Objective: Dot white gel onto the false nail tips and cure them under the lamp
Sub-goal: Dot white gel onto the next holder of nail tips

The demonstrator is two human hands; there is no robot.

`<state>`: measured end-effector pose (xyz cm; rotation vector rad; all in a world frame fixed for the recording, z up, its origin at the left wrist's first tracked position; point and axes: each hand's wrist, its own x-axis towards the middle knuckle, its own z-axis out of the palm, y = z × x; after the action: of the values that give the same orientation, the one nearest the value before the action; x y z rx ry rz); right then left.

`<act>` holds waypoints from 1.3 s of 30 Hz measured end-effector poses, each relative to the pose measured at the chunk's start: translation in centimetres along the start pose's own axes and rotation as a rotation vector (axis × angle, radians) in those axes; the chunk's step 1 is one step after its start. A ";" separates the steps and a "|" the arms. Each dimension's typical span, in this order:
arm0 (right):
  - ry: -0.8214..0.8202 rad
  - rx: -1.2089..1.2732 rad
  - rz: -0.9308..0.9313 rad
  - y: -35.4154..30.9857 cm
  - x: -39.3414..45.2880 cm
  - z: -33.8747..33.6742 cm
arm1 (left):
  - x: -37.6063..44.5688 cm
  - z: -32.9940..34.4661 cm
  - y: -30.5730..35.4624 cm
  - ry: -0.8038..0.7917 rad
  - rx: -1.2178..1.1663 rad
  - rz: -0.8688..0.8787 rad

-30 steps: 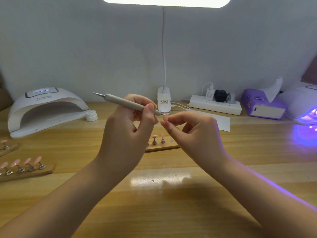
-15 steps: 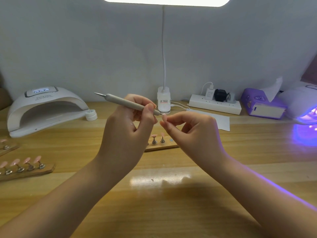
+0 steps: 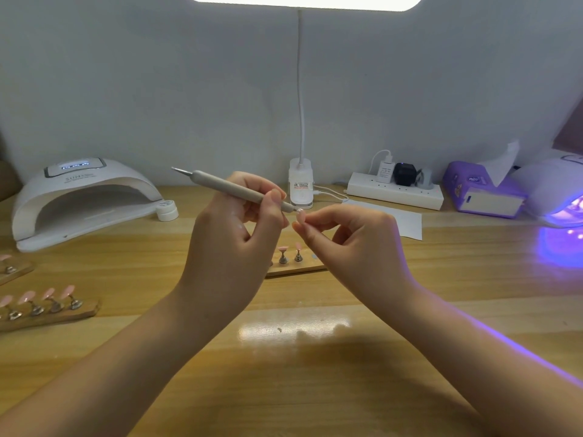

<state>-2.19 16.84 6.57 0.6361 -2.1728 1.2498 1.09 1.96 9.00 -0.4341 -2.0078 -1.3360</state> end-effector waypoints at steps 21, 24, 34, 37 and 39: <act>0.020 0.008 -0.009 0.1 0.0 -0.1 | -0.1 0.0 0.3 0.012 -0.050 -0.006; 0.021 0.009 -0.013 0.1 0.0 -0.1 | -0.1 0.1 0.3 -0.003 -0.059 -0.002; 0.013 -0.003 -0.019 0.1 0.0 -0.1 | -0.3 0.2 0.2 -0.007 -0.051 0.010; 0.013 -0.004 -0.019 0.1 0.0 -0.1 | -0.2 0.2 0.1 -0.003 -0.049 0.011; 0.012 -0.010 -0.015 0.2 0.0 -0.1 | -0.2 0.2 0.1 -0.003 -0.049 0.011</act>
<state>-2.28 17.01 6.46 0.6376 -2.1591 1.2307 1.27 2.19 8.88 -0.4692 -1.9763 -1.3815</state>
